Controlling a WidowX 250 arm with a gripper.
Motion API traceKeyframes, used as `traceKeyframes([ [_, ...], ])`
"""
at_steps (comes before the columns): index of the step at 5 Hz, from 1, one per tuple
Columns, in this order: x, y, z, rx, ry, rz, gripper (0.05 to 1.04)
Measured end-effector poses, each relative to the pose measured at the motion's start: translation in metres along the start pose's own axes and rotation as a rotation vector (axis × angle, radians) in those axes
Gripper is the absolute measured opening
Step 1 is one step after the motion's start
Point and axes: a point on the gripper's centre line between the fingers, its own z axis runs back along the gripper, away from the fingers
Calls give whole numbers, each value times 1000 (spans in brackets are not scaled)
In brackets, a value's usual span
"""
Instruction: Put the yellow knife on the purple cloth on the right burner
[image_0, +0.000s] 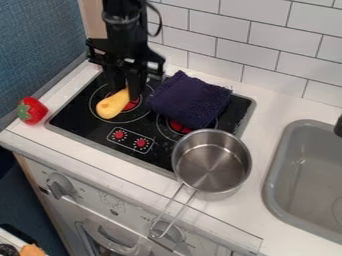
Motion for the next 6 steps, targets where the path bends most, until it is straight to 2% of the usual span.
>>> traceKeyframes([
  [1, 12, -12, -2, -27, 32, 245, 330],
  [2, 29, -24, -1, 18, 55, 486, 330],
  [3, 40, -35, -1, 27, 97, 667, 330],
  [4, 47, -48, -6, 71, 128, 790, 330],
  [5, 50, -59, -11, 29, 134, 875, 330],
  [6, 57, -60, -34, 73, 135, 937, 330],
])
